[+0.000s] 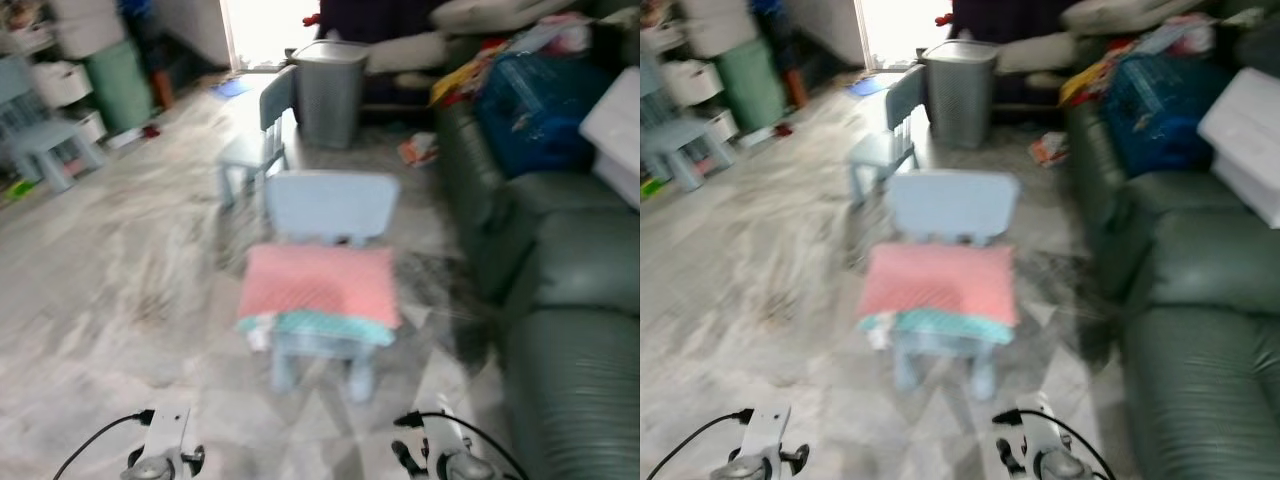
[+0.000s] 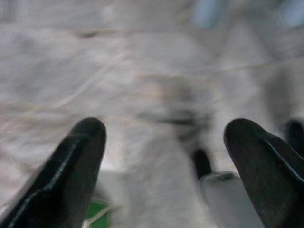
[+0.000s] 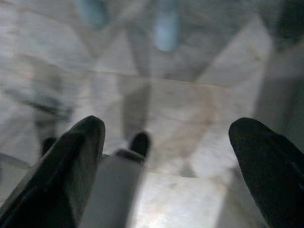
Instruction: Move the pillow to the sofa
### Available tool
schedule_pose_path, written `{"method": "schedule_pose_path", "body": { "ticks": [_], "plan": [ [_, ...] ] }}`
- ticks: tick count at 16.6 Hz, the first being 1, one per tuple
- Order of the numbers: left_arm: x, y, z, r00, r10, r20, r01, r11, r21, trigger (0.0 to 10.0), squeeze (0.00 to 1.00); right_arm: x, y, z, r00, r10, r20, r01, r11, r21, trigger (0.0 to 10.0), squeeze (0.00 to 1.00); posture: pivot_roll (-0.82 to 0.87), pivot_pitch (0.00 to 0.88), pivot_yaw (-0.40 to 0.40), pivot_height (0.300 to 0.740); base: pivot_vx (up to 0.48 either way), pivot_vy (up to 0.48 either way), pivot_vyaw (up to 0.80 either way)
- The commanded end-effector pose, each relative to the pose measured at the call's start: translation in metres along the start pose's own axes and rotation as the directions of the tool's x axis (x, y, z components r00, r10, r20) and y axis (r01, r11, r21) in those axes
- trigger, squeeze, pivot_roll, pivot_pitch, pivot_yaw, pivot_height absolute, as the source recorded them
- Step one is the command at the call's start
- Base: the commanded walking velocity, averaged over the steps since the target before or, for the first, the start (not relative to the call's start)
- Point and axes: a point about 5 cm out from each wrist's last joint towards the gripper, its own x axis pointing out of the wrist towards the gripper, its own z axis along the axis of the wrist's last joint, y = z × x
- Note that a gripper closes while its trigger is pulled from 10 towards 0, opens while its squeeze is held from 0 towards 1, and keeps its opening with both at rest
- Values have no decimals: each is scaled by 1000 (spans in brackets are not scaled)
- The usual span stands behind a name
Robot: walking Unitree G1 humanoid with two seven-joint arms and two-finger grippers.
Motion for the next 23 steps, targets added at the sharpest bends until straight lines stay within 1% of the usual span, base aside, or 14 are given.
{"method": "schedule_pose_path", "body": {
  "ticks": [1, 8, 13, 16, 18, 20, 21, 22, 23],
  "plan": [
    [-1, 7, -3, 1000, 12, -10, -12, 1000, 4, 10000, 0, 1, 1, 5, 1000, 7, 10, -7, 1000, 5, 10000, 0, -75, 0, 18, 740, 465, 0, 0],
    [-1, 7, -3, 1000, 9, -14, -9, 1000, 13, 10000, 0, 1, 1, 5, 1000, 7, 11, -7, 1000, 13, 10000, 0, -75, 0, 18, 740, 465, 0, 0],
    [-1, 7, -3, 1000, 14, -10, -14, 1000, 2, 10000, 0, 1, 1, 5, 1000, 7, 11, -7, 1000, 14, 10000, 0, -77, 0, 20, 740, 465, 0, 0],
    [-1, 9, -4, 999, 49, -22, -50, 998, -31, 10000, 0, 1, 1, 5, 1000, 2, 12, -2, 1000, 21, 10000, 0, -75, 0, 19, 740, 0, 0, 0],
    [-1, 10, -4, 998, 53, -20, -54, 998, -35, 10000, 0, 1, 1, 5, 1000, -4, 12, 4, 1000, 18, 10000, 0, -77, 0, 23, 740, 0, 0, 0],
    [-1, 14, -2, 999, 53, -8, -54, 996, -76, 10000, 0, 1, 1, 6, 1000, -21, 22, 21, 1000, 12, 10000, 0, -77, 0, 26, 740, 0, 0, 0],
    [-1, 16, 2, 999, 47, 14, -45, 995, -89, 10000, 0, 1, 0, 6, 999, -33, 30, 31, 999, 45, 10000, 0, -75, 0, 27, 740, 0, 0, 0],
    [-1, 18, 13, 998, 32, 61, -26, 995, -98, 10000, 0, 1, 0, 5, 998, -49, 50, 44, 994, 97, 10000, 0, -72, 0, 25, 740, 0, 0, 0],
    [-1, 21, 20, 995, 33, 92, -23, 994, -106, 10000, 0, 0, 0, 6, 997, -50, 65, 42, 993, 109, 10000, 0, -73, 0, 25, 740, 0, 0, 0]
  ]
}}
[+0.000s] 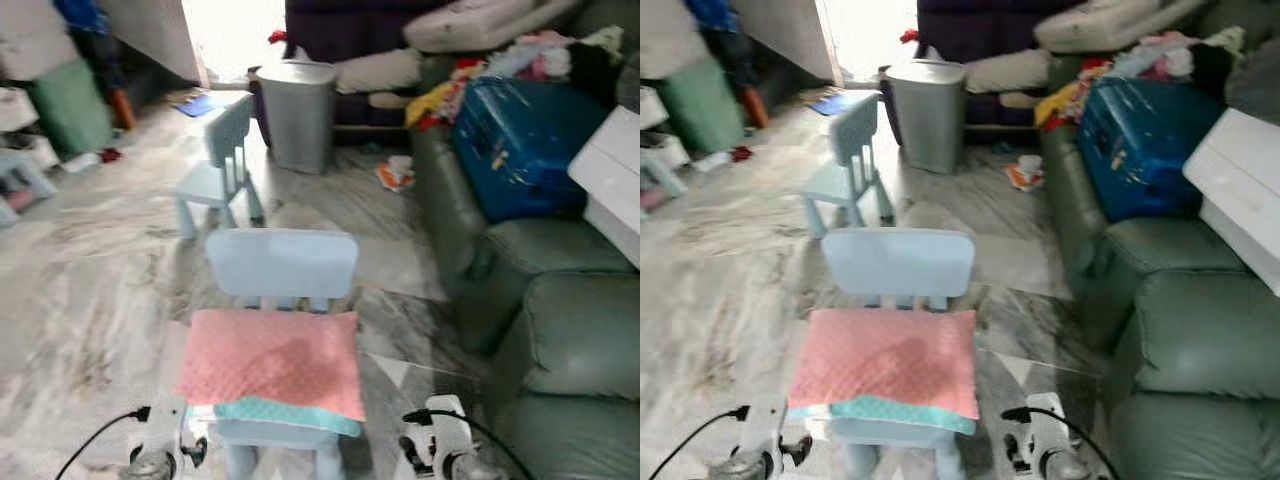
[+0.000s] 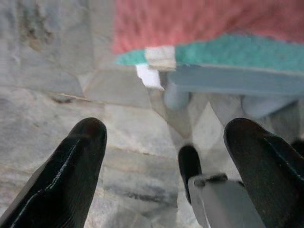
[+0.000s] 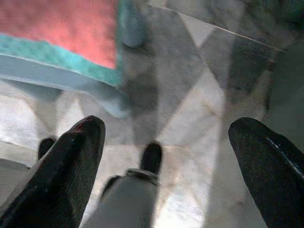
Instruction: Move the pillow to the sofa
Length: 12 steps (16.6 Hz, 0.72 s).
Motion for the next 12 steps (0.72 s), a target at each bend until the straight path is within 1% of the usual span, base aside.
{"method": "schedule_pose_path", "body": {
  "ticks": [1, 2, 3, 4, 5, 6, 7, 8, 9, 10, 11, 12],
  "plan": [
    [1, 7, 17, 998, 2, 61, -1, 1000, -15, 10000, 0, -1, -4, 3, 999, -17, 27, 16, 999, 29, 10000, 0, -75, 0, 26, 740, 0, 0, 0],
    [1, 11, 25, 996, 8, 89, -4, 999, -39, 10000, 0, -1, -3, 3, 999, -25, 47, 22, 997, 75, 10000, 0, -80, 0, 25, 740, 0, 0, 0],
    [0, 15, 37, 991, -1, 134, 10, 998, -62, 10000, 0, -1, -3, 3, 997, -32, 69, 25, 995, 99, 10000, 0, -84, 0, 27, 740, 0, 0, 0],
    [-1, 18, 45, 986, -6, 168, 15, 998, -53, 10000, 0, -1, -3, 3, 995, -38, 87, 27, 992, 126, 10000, 0, -86, 0, 28, 740, 0, 0, 0],
    [-2, 22, 57, 975, -20, 221, 37, 997, -73, 10000, 0, -2, -2, 5, 993, -38, 114, 20, 989, 148, 10000, 0, -89, 0, 30, 740, 0, 0, 0],
    [-4, 27, 72, 958, -21, 285, 49, 995, -92, 10000, 0, -11, -45, 65, 930, -46, 364, -18, 985, 169, 10000, 0, -99, 0, 30, 740, 0, 292, 0],
    [-6, 28, 79, 949, -20, 316, 56, 993, -105, 10000, 0, -17, -54, 83, 897, -48, 439, -31, 985, 171, 10000, 0, -99, 0, 30, 740, 0, 315, 0],
    [-9, 26, 93, 924, -23, 381, 80, 988, -135, 10000, 0, -23, -58, 100, 854, -60, 517, -51, 979, 199, 10000, 0, -106, 0, 29, 740, 0, 0, 0],
    [-14, 21, 108, 891, -38, 452, 112, 984, -138, 10000, 0, -30, -61, 114, 816, -69, 574, -65, 976, 209, 10000, 0, -104, 0, 27, 740, 0, 0, 0],
    [-17, 18, 114, 873, -47, 485, 129, 982, -138, 10000, 0, -33, -61, 119, 801, -76, 594, -70, 973, 219, 10000, 0, -104, 0, 28, 740, 0, 0, 0],
    [-32, 6, 134, 811, -80, 580, 160, 983, -88, 10000, 0, -44, -60, 132, 757, -80, 648, -83, 972, 218, 10000, 0, -101, 0, 26, 740, 0, 0, 0],
    [-43, -1, 143, 768, -93, 633, 172, 983, -64, 10000, 0, -49, -59, 136, 746, -78, 661, -84, 974, 210, 10000, 0, -98, 0, 25, 740, 0, 0, 0]
  ]
}}
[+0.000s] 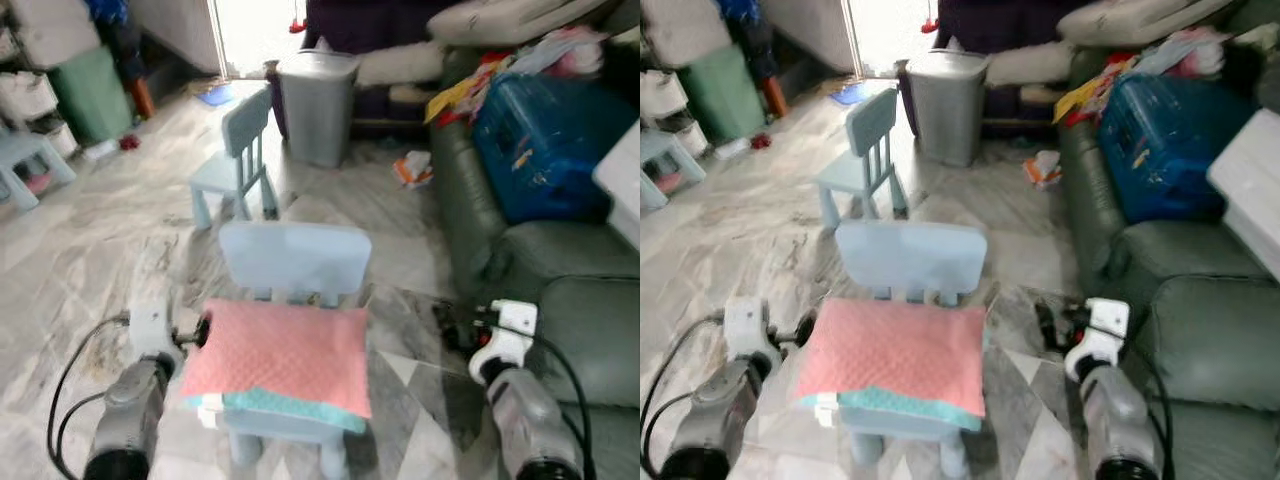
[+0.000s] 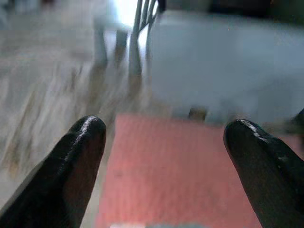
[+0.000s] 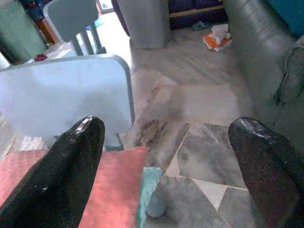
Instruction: Move the pillow to the sofa
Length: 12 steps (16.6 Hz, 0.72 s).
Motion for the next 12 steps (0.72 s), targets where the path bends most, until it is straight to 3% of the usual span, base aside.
{"method": "schedule_pose_path", "body": {
  "ticks": [1, 3, 4, 5, 8, 12],
  "plan": [
    [-2, -11, 21, 995, -50, 84, 46, 998, 47, 10000, 0, -2, -1, 16, 999, -14, 46, 14, 1000, 5, 10000, 0, -99, 0, 24, 740, 0, 0, 0],
    [-12, -21, 35, 983, -67, 170, 63, 997, 32, 10000, 0, -10, 7, 21, 998, 9, 60, -8, 1000, -6, 10000, 0, -101, 0, 24, 740, 0, 0, 0],
    [-23, -30, 42, 970, -107, 218, 95, 993, 66, 10000, 0, -18, 16, 26, 997, 25, 79, -23, 999, -23, 10000, 0, -108, 0, 25, 740, 0, 0, 0],
    [-31, -36, 43, 968, -129, 216, 112, 990, 87, 10000, 0, -26, 22, 30, 995, 30, 99, -22, 996, -81, 10000, 0, -113, 0, 24, 740, 0, 0, 0],
    [-35, -34, 37, 982, -95, 165, 93, 996, 16, 10000, 0, -32, 24, 29, 997, 20, 72, -15, 997, -74, 10000, 0, -116, 0, 16, 740, 0, 0, 0],
    [-33, -31, 41, 986, -81, 148, 84, 996, -14, 10000, 0, -30, 28, 42, 995, 57, 83, -51, 996, -69, 10000, 0, -116, 0, 12, 740, 0, 435, 0]
  ]
}}
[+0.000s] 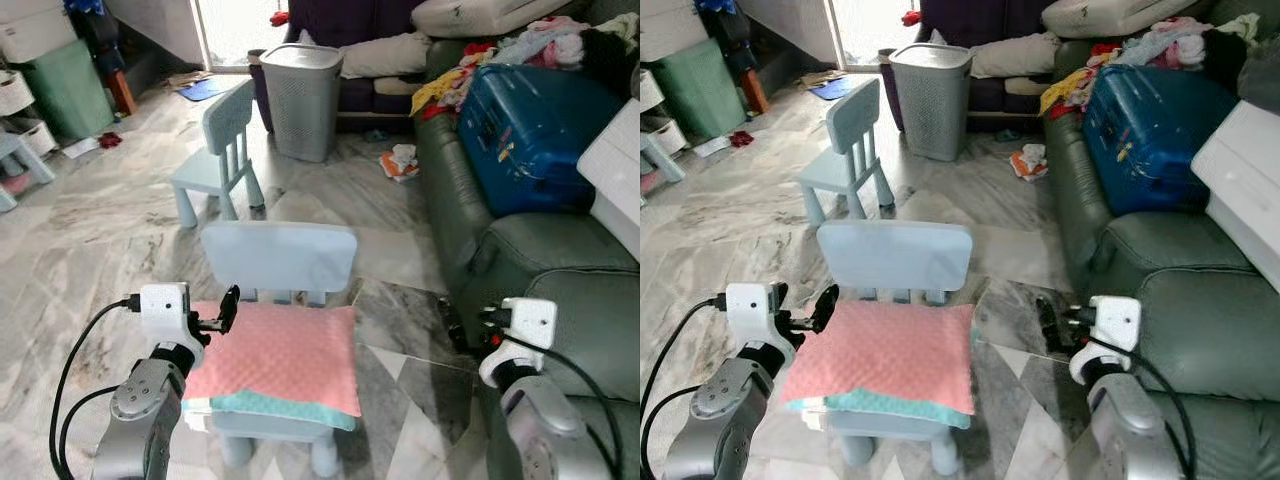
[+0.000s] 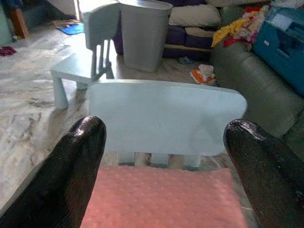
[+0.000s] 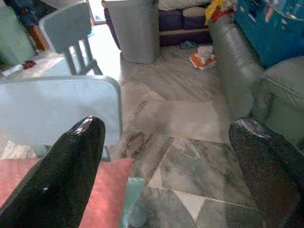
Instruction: Move the pillow to the sofa
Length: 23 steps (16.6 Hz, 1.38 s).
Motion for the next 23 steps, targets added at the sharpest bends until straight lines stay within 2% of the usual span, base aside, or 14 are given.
{"method": "schedule_pose_path", "body": {
  "ticks": [1, 2, 4, 7, 9, 10, 11, 12, 13, 14, 15, 17, 19, 23],
  "plan": [
    [1, 8, 7, 999, 32, 12, -32, 999, 3, 10000, 0, 4, 9, 11, 998, 40, 40, -41, 999, 14, 10000, 0, -116, 0, 12, 740, 0, 480, 0],
    [3, 8, 9, 999, 38, 11, -38, 999, -1, 10000, 0, 5, 8, 12, 998, 36, 42, -36, 999, 8, 10000, 0, -117, 0, 14, 740, 0, 480, 0],
    [7, 7, 13, 998, 61, 6, -60, 994, -91, 10000, 0, 5, 11, 14, 997, 57, 50, -59, 997, 48, 10000, 0, -116, 0, 17, 740, 0, 480, 0],
    [11, 7, 20, 998, 58, 12, -57, 995, -79, 10000, 0, 6, 11, 17, 998, 38, 54, -40, 998, 44, 10000, 0, -114, 0, 23, 740, 0, 480, 0],
    [18, 9, 27, 998, 60, 14, -59, 997, -43, 10000, 0, 8, 11, 20, 998, -1, 62, 2, 1000, -19, 10000, 0, -115, 0, 26, 740, 0, 0, 0],
    [21, 9, 34, 999, 26, 47, -21, 996, -90, 10000, 0, 10, 12, 21, 998, -12, 65, 11, 1000, 9, 10000, 0, -116, 0, 29, 740, 0, 0, 0],
    [22, 10, 36, 999, 18, 45, -14, 995, -98, 10000, 0, 10, 13, 22, 997, -1, 74, -4, 998, 61, 10000, 0, -116, 0, 30, 740, 0, 0, 0],
    [24, 13, 37, 999, 22, 44, -18, 995, -100, 10000, 0, 11, 14, 24, 996, -36, 82, 34, 999, 37, 10000, 0, -117, 0, 34, 740, 0, 0, 0],
    [24, 14, 36, 999, 24, 42, -20, 996, -93, 10000, 0, 11, 15, 25, 996, -40, 85, 37, 999, 31, 10000, 0, -117, 0, 35, 740, 0, 0, 0],
    [21, 15, 27, 1000, 24, 19, -22, 996, -85, 10000, 0, 11, 19, 28, 995, -13, 101, 18, 999, -47, 10000, 0, -118, 0, 37, 740, 0, 0, 0],
    [18, 14, 19, 1000, 25, 1, -25, 997, -78, 10000, 0, 11, 22, 27, 995, -20, 100, 27, 997, -66, 10000, 0, -116, 0, 36, 740, 0, 0, 0],
    [11, 5, 4, 999, -14, -43, 12, 999, -47, 10000, 0, 11, 26, 23, 997, -11, 77, 17, 996, -86, 10000, 0, -114, 0, 34, 740, 0, 0, 0],
    [8, 2, -6, 997, -30, -78, 25, 998, -59, 10000, 0, 9, 26, 21, 997, 0, 71, 7, 995, -99, 10000, 0, -115, 0, 30, 740, 0, 0, 0],
    [5, 3, -9, 995, -48, -87, 43, 998, -54, 10000, 0, 9, 25, 22, 997, 13, 75, -5, 995, -100, 10000, 0, -120, 0, 31, 740, 0, 0, 0]
  ]
}}
